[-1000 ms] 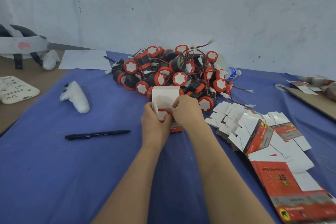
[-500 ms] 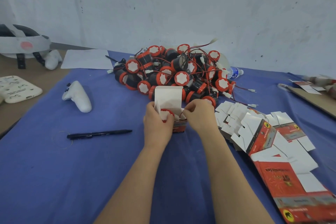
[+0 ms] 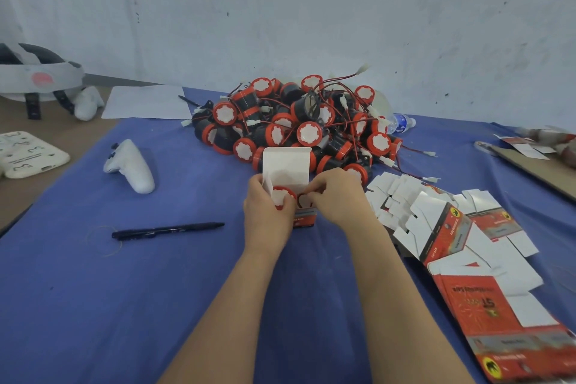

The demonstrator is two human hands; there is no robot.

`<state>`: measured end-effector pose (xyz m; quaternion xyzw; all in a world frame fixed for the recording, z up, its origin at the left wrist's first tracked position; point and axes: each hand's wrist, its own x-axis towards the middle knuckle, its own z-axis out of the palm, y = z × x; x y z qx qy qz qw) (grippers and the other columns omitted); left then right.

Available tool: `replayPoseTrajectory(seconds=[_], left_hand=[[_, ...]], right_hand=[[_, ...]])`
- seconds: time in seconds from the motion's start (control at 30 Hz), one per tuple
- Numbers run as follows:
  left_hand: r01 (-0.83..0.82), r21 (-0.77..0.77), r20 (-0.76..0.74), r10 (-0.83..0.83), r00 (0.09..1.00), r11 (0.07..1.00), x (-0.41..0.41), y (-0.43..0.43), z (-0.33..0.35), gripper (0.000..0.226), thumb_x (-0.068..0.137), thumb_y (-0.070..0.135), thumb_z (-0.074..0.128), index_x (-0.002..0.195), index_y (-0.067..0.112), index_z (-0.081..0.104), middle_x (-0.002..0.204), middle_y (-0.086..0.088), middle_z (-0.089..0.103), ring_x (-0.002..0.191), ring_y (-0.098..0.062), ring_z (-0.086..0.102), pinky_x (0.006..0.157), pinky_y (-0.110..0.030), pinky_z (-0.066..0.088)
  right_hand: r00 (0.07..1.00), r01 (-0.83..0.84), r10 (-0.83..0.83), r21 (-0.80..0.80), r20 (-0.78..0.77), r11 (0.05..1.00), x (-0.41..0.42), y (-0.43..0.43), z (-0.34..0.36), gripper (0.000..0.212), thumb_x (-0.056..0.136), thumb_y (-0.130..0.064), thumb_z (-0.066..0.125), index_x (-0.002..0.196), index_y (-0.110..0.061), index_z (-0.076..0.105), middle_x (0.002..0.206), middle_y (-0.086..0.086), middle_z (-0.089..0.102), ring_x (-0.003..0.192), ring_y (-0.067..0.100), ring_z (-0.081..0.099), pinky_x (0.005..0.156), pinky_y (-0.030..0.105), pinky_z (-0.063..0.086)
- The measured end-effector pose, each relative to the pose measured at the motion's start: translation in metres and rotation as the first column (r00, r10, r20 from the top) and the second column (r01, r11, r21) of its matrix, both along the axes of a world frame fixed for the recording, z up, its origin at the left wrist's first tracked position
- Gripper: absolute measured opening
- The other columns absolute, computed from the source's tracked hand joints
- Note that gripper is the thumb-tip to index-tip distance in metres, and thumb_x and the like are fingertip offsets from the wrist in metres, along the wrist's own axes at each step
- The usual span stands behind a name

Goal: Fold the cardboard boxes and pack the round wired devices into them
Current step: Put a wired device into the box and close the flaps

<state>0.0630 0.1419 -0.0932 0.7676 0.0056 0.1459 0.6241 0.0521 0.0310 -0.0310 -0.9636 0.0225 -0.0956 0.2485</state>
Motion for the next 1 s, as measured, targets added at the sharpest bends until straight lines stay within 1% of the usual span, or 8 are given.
replayPoseTrajectory(seconds=[0.17, 0.23, 0.33, 0.43, 0.53, 0.7, 0.9, 1.0], left_hand=[[0.007, 0.005, -0.003, -0.007, 1.0, 1.0, -0.002, 0.0, 0.001, 0.042, 0.091, 0.015, 0.059, 0.127, 0.015, 0.037, 0.126, -0.006, 0.052, 0.109, -0.021, 0.057, 0.063, -0.014, 0.046], [0.018, 0.01, 0.005, -0.018, 1.0, 1.0, -0.002, 0.0, 0.002, 0.041, 0.091, 0.015, 0.059, 0.126, 0.017, 0.037, 0.124, -0.005, 0.053, 0.104, -0.018, 0.057, 0.058, -0.013, 0.044], [0.028, 0.028, 0.002, -0.028, 1.0, 0.999, -0.002, 0.0, 0.001, 0.037, 0.091, 0.015, 0.059, 0.12, 0.022, 0.037, 0.121, -0.003, 0.053, 0.1, -0.015, 0.055, 0.055, -0.011, 0.041], [0.02, 0.041, 0.016, -0.021, 1.0, 0.999, -0.003, 0.0, 0.0, 0.035, 0.089, 0.015, 0.06, 0.117, 0.022, 0.039, 0.123, -0.004, 0.052, 0.11, -0.019, 0.051, 0.074, -0.021, 0.048], [-0.136, 0.232, 0.063, 0.125, 0.99, 0.963, -0.003, -0.001, 0.0, 0.045, 0.086, 0.022, 0.064, 0.126, 0.014, 0.045, 0.127, -0.004, 0.043, 0.117, -0.022, 0.04, 0.089, -0.029, 0.037], [-0.152, 0.252, 0.101, 0.131, 0.986, 0.956, -0.008, -0.002, 0.003, 0.056, 0.086, 0.025, 0.065, 0.133, 0.016, 0.037, 0.117, 0.002, 0.032, 0.086, -0.014, 0.045, 0.066, -0.028, 0.039], [-0.137, 0.347, 0.209, 0.066, 0.976, 0.928, -0.008, 0.001, 0.0, 0.021, 0.09, 0.03, 0.062, 0.102, 0.014, 0.055, 0.106, 0.002, 0.044, 0.09, -0.012, 0.044, 0.069, -0.024, 0.036], [-0.075, 0.245, 0.126, 0.045, 0.991, 0.967, -0.005, 0.002, 0.0, 0.024, 0.095, 0.035, 0.052, 0.092, 0.014, 0.063, 0.104, 0.003, 0.048, 0.094, -0.013, 0.05, 0.072, -0.022, 0.039]], right_hand=[[0.996, 0.056, -0.052, 0.047, -0.073, 0.997, 0.008, -0.003, -0.005, 0.02, 0.087, -0.002, 0.055, 0.094, -0.01, 0.072, 0.082, -0.001, 0.062, 0.084, 0.02, 0.058, 0.078, 0.034, 0.054], [0.991, 0.099, -0.092, 0.066, -0.101, 0.993, 0.014, -0.001, -0.005, 0.021, 0.086, -0.002, 0.056, 0.099, -0.01, 0.07, 0.099, 0.007, 0.066, 0.093, 0.025, 0.061, 0.082, 0.038, 0.055], [0.973, 0.212, -0.197, 0.127, -0.117, 0.969, 0.022, 0.005, -0.01, 0.035, 0.087, -0.009, 0.058, 0.12, -0.01, 0.049, 0.122, 0.015, 0.054, 0.107, 0.032, 0.057, 0.089, 0.042, 0.051], [0.94, 0.329, -0.3, 0.187, -0.165, 0.926, 0.026, 0.007, -0.018, 0.056, 0.086, -0.018, 0.065, 0.131, -0.005, 0.033, 0.131, 0.019, 0.046, 0.114, 0.035, 0.053, 0.089, 0.042, 0.05], [0.927, 0.356, -0.329, 0.153, -0.179, 0.922, 0.031, 0.008, -0.021, 0.058, 0.085, -0.02, 0.066, 0.13, -0.003, 0.034, 0.13, 0.02, 0.049, 0.114, 0.036, 0.054, 0.091, 0.043, 0.05], [0.905, 0.411, -0.403, 0.034, -0.135, 0.911, 0.033, 0.012, -0.022, 0.063, 0.085, -0.027, 0.066, 0.132, -0.005, 0.031, 0.138, 0.021, 0.038, 0.126, 0.037, 0.038, 0.099, 0.043, 0.04], [0.963, 0.248, -0.264, 0.221, 0.047, 0.943, 0.025, 0.02, -0.021, 0.04, 0.087, -0.013, 0.059, 0.12, -0.006, 0.037, 0.115, 0.014, 0.058, 0.097, 0.03, 0.057, 0.073, 0.036, 0.045], [0.981, 0.097, -0.145, 0.318, 0.13, 0.943, 0.012, 0.012, -0.018, 0.033, 0.093, -0.028, 0.056, 0.122, -0.012, 0.051, 0.104, -0.001, 0.058, 0.094, 0.019, 0.055, 0.077, 0.032, 0.045]])
